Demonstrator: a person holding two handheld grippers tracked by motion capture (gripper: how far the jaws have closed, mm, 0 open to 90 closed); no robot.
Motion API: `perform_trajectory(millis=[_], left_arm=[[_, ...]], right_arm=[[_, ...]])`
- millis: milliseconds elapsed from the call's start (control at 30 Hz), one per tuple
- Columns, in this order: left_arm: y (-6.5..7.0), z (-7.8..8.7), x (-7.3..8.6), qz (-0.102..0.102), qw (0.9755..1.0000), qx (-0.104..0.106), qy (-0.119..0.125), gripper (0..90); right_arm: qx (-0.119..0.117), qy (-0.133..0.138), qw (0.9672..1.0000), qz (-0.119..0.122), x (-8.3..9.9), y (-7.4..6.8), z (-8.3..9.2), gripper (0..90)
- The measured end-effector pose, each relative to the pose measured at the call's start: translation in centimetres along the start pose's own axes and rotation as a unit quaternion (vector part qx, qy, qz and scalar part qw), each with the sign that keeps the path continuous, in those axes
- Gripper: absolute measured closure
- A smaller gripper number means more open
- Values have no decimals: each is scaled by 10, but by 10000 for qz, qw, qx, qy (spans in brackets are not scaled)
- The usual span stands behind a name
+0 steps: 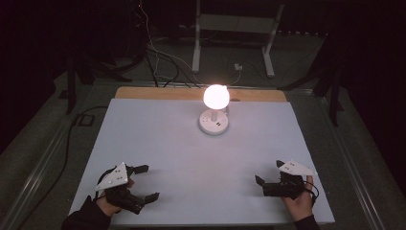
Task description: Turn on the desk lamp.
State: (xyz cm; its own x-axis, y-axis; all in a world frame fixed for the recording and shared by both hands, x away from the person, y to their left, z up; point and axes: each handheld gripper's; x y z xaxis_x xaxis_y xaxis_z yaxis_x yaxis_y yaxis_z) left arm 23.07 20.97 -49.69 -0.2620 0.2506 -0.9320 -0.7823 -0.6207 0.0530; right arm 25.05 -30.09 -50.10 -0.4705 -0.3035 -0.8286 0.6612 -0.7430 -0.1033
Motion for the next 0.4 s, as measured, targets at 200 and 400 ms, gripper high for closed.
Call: perform_trajectory(millis=[200,400], left_arm=[[0,0,0,-2,10000,3,-5,3],[0,0,0,5,10000,2,-9,3]], right_arm=[[-28,-131,9999,-33,7,1,5,0],[-51,-196,9998,-21,8,2,2,0]])
Point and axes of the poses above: each handheld gripper's, and its own axes: z roughly backward along the jaws, x roughly out of its underside, y roughly to its right, and after that the axes turned 11 degrees about -x, right-handed
